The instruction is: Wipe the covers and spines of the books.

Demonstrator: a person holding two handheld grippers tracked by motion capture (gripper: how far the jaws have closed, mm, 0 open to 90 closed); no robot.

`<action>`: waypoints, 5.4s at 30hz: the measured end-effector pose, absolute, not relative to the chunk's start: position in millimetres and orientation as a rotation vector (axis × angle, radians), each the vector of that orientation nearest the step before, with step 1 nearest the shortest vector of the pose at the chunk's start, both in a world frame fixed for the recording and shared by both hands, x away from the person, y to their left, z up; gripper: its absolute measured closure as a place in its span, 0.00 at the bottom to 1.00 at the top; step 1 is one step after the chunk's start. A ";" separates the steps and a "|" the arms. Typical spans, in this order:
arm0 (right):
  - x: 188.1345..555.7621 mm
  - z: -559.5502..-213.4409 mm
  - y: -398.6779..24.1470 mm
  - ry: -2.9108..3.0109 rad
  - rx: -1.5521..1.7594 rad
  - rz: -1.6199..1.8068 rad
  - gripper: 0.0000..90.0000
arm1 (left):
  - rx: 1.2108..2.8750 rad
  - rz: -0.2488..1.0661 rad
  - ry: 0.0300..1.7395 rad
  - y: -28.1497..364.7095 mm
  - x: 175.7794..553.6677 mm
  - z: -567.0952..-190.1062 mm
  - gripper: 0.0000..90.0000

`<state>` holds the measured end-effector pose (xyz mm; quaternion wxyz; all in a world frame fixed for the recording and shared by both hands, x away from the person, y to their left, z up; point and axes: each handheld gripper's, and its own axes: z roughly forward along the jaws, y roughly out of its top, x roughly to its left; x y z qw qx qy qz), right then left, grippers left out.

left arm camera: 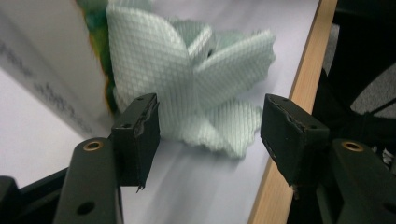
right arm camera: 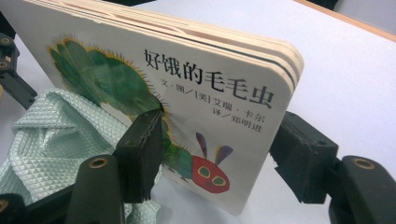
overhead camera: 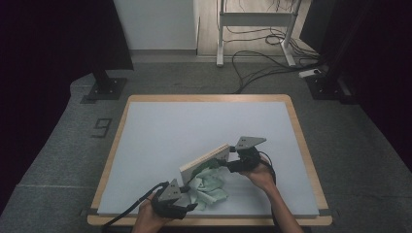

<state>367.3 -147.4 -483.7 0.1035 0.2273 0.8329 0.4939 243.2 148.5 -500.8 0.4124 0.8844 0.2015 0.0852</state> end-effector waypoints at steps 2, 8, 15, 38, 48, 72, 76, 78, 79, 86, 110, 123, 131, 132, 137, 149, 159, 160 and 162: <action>367.4 -483.8 -147.6 2.457 0.668 1.458 0.40 | 2.221 0.240 0.500 145.2 243.8 -498.3 0.41; 367.3 -483.7 -147.2 2.458 0.673 1.459 0.40 | 2.214 0.266 0.477 137.2 249.5 -492.4 0.40; 367.2 -483.6 -146.8 2.455 0.679 1.460 0.40 | 2.274 0.243 0.499 125.8 260.6 -507.5 0.42; 366.8 -485.6 -148.3 2.431 0.697 1.482 0.42 | 2.291 0.268 0.604 145.6 256.1 -511.4 0.90; 366.7 -485.9 -148.9 2.428 0.699 1.490 0.43 | 2.288 0.301 0.654 188.6 246.5 -498.2 0.90; 362.1 -488.4 -151.7 2.401 0.676 1.506 0.44 | 2.215 0.239 0.675 200.7 278.4 -500.3 0.87; 361.8 -488.4 -152.4 2.403 0.676 1.509 0.44 | 2.205 0.257 0.652 201.4 277.3 -482.7 0.87; 361.8 -488.2 -152.2 2.403 0.676 1.504 0.45 | 2.202 0.261 0.636 202.6 277.6 -472.9 0.87; 361.8 -488.2 -152.0 2.403 0.675 1.504 0.44 | 2.195 0.261 0.631 203.4 277.8 -467.8 0.87; 361.6 -488.4 -152.0 2.402 0.674 1.505 0.45 | 2.198 0.273 0.594 203.9 278.8 -435.8 0.87; 359.5 -490.6 -154.4 2.382 0.671 1.526 0.46 | 2.303 0.199 0.645 192.4 284.1 -511.5 0.86; 358.5 -490.9 -155.0 2.377 0.663 1.529 0.46 | 2.272 0.289 0.564 196.2 278.8 -455.4 0.86; 358.3 -491.9 -155.7 2.371 0.663 1.540 0.46 | 2.267 0.314 0.538 195.7 277.4 -428.1 0.86; 358.3 -491.9 -155.8 2.371 0.663 1.541 0.46 | 2.265 0.310 0.541 196.6 277.6 -429.7 0.86; 358.0 -492.2 -156.7 2.371 0.664 1.546 0.47 | 2.255 0.310 0.613 213.1 279.7 -442.3 0.87; 357.4 -493.0 -157.3 2.363 0.667 1.558 0.47 | 2.222 0.411 0.840 265.2 306.5 -451.9 0.87; 357.0 -492.4 -157.5 2.367 0.662 1.550 0.47 | 2.194 0.498 0.938 281.9 332.6 -451.7 0.87; 356.9 -492.4 -157.4 2.367 0.663 1.549 0.47 | 2.188 0.505 0.950 283.5 335.3 -452.4 0.87; 356.9 -492.4 -157.4 2.367 0.664 1.549 0.47 | 2.190 0.519 0.976 286.2 340.8 -455.2 0.87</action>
